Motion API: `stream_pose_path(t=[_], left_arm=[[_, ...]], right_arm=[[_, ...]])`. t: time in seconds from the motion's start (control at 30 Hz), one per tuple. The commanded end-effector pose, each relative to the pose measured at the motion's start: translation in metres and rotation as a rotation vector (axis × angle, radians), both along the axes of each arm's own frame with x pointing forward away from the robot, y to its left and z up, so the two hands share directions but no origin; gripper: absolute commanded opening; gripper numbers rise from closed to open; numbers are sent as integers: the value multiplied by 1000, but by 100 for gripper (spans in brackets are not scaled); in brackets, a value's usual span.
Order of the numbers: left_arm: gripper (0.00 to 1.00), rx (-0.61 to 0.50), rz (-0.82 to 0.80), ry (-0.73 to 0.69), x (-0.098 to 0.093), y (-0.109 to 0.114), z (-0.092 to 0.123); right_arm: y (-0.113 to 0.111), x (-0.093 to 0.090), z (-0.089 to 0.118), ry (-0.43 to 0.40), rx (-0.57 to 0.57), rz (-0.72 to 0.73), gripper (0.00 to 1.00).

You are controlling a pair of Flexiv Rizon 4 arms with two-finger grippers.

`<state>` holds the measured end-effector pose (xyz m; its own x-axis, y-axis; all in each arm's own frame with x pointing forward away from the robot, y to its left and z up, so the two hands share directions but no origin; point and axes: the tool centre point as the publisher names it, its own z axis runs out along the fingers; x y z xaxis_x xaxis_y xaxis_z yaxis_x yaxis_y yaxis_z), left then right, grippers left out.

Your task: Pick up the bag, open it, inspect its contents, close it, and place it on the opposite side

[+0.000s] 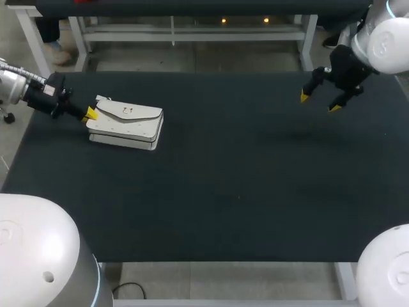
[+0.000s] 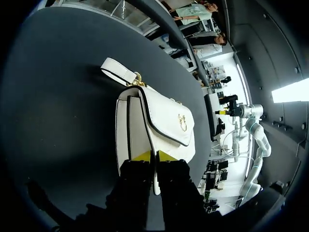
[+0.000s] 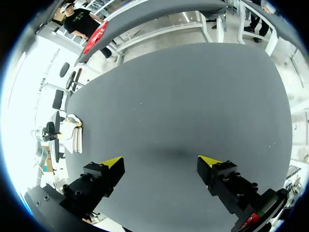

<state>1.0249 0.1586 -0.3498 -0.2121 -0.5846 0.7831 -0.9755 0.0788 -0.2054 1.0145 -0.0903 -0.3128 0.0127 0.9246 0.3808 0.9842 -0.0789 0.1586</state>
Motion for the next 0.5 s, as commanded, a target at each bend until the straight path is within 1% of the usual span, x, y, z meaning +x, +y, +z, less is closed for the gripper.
stream_pose_path(t=[0.03,0.33,0.37,0.4,0.5], left_arm=[[0,-2,-24,17,6,2,-1],[0,-2,-24,17,6,2,-1],[0,-8,-18,5,10,8,0],[0,3,0,-6,12,13,1],[0,13,23,-18,23,35,5]], right_arm=[[0,1,2,5,-1,1,100],[-2,2,2,-3,-5,-8,100],[-3,2,2,-32,-34,-30,100],[-6,4,3,-31,-37,-31,100],[-27,9,6,-22,-74,-69,100]])
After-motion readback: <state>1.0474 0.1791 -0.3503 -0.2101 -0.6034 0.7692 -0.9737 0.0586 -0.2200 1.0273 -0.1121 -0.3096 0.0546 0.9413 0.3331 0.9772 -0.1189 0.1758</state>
